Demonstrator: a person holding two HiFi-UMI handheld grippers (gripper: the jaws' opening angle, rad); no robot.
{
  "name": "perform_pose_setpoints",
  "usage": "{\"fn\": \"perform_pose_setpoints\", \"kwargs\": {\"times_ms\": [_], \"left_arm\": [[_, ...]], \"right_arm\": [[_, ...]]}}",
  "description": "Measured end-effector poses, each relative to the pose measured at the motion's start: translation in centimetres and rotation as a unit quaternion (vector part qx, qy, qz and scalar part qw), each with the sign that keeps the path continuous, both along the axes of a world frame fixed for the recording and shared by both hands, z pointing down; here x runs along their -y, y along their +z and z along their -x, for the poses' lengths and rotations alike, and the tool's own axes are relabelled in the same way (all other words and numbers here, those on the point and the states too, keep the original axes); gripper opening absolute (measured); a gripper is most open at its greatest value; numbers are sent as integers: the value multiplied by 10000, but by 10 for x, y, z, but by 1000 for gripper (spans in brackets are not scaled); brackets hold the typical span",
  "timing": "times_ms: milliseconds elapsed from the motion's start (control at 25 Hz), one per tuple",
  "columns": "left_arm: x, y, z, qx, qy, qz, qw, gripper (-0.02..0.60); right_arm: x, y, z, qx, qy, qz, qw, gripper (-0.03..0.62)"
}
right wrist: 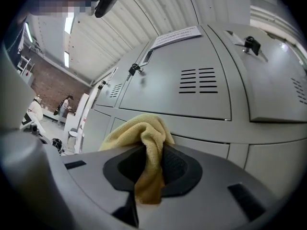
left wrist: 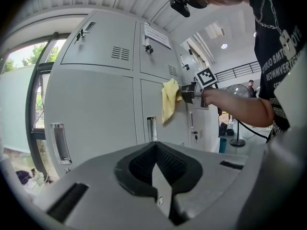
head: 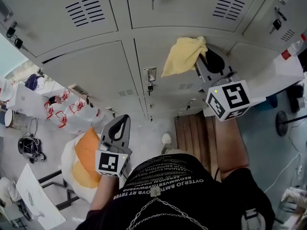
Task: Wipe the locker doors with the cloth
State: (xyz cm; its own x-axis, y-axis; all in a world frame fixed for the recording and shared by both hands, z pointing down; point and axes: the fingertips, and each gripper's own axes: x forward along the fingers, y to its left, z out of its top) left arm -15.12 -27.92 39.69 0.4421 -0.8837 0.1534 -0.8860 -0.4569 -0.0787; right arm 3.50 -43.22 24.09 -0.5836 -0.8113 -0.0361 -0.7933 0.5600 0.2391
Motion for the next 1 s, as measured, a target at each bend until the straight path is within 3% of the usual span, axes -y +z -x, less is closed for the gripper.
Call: {"fn": "perform_pose_setpoints", "kwargs": {"times_ms": [760, 1000], "left_arm": [[-10, -1, -2, -1, -65, -30, 10000, 3], [-16, 1, -7, 9, -42, 8, 10000, 3]], "right_arm": [[7, 10, -101, 48, 1178, 163, 9929, 75], [-21, -2, -61, -12, 611, -56, 9981, 73]]}}
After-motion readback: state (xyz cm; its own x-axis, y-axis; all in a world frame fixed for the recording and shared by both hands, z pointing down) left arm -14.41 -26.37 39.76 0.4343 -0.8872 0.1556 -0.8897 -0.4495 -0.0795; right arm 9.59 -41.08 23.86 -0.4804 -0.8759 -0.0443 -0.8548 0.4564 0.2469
